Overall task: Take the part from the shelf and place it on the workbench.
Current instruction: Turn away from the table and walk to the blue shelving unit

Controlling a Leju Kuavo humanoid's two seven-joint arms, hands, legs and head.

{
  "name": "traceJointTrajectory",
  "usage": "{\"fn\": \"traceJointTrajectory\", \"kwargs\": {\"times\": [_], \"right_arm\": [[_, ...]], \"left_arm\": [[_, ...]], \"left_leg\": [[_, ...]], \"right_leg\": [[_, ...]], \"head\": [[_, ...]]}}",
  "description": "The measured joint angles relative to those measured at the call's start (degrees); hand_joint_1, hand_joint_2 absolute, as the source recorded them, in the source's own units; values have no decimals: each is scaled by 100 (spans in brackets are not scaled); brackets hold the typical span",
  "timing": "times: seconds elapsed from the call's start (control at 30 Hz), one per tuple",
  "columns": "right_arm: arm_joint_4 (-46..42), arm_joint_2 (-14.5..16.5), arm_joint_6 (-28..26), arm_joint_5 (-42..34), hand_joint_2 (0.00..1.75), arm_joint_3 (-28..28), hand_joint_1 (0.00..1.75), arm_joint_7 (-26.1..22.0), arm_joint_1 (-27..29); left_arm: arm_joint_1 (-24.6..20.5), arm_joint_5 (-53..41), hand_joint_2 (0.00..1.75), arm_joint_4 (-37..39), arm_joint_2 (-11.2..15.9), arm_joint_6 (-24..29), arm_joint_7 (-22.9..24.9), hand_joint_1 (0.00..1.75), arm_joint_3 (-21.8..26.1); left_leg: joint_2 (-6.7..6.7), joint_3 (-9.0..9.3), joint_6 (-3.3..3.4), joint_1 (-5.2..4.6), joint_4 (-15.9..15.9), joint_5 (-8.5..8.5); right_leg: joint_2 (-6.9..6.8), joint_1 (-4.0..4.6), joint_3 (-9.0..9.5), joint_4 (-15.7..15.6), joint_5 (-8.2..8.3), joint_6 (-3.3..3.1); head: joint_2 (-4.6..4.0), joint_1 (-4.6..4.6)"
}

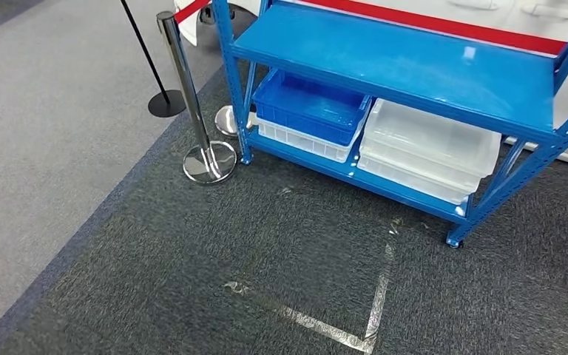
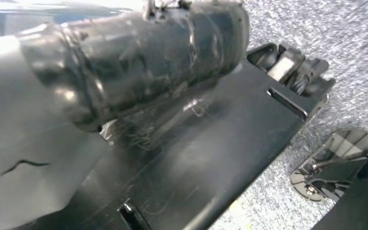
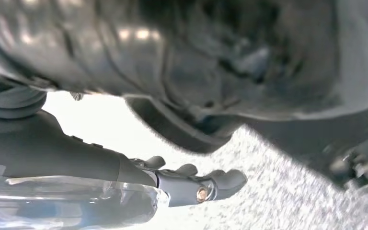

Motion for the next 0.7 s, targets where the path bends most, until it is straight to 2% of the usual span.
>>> {"fn": "traceJointTrajectory", "kwargs": {"times": [0.07,0.1,0.13,0.2,0.23,0.27,0.33,0.37,0.4,0.5,0.57,0.63,0.7], "right_arm": [[-2,1,0,-3,0,5,0,-1,-3],[-2,1,0,-4,0,9,0,-1,-8],[-2,0,-1,-4,0,14,0,-1,-12],[-1,-5,-2,-5,0,21,0,-1,-6],[0,-9,-4,-5,0,24,0,-1,1],[0,-13,-5,-6,0,26,0,0,6],[0,-17,-7,-9,0,31,0,0,5],[1,-17,-5,-10,0,34,0,1,6],[2,-16,-4,-10,0,39,0,0,4],[5,-16,-5,1,0,64,0,15,6],[6,-16,-7,6,0,79,0,31,8],[6,-17,-6,5,0,85,0,36,-3],[6,-18,-3,-1,0,93,0,48,-8]], "left_arm": [[8,0,0,-1,-5,1,-5,0,-2],[10,0,0,-2,-8,2,-5,0,-3],[13,0,0,-2,-9,2,-4,0,-3],[14,-2,0,-2,-10,0,-3,0,-3],[18,-4,0,-2,-11,-1,-7,0,-3],[22,-5,0,-2,-11,-2,-11,0,-3],[28,-9,0,-2,-15,-2,-24,0,-3],[29,-12,0,-1,-15,-1,-28,0,-3],[27,-16,0,-1,-15,-1,-32,0,-3],[37,-26,0,-2,-11,-5,-44,0,-5],[44,-31,0,-2,-9,-8,-49,0,-5],[38,-36,0,-2,-9,-12,-52,0,-6],[22,-40,0,-2,-9,-14,-58,0,-7]], "left_leg": [[-19,156,27,30,-161,-2],[-26,238,44,50,-214,-9],[-24,300,60,59,-240,-27],[-23,379,80,67,-239,-98],[-27,427,77,73,-233,-143],[-33,484,67,82,-223,-194],[-43,601,15,113,-180,-325],[-46,652,-21,123,-145,-394],[-48,668,-63,127,-104,-461],[-38,667,-169,112,6,-586],[-27,648,-226,118,133,-648],[-19,385,-283,137,627,-839],[-17,-29,-318,146,1313,-1094]], "right_leg": [[-8,-6,-10,116,-38,39],[-2,-9,-104,305,-118,58],[7,-15,-278,597,-226,80],[12,-24,-749,1247,-425,130],[12,-31,-928,1409,-412,151],[11,-40,-1020,1383,-284,172],[14,-65,-935,823,246,205],[18,-65,-877,536,416,212],[15,-61,-830,341,504,186],[8,-32,-830,284,498,21],[11,-42,-795,260,505,-41],[9,-54,-753,225,499,-71],[-1,-45,-741,216,480,-97]], "head": [[0,5],[0,16],[0,26],[0,34],[0,34],[0,35],[0,37],[0,45],[0,64],[0,92],[0,69],[0,44],[0,31]]}}
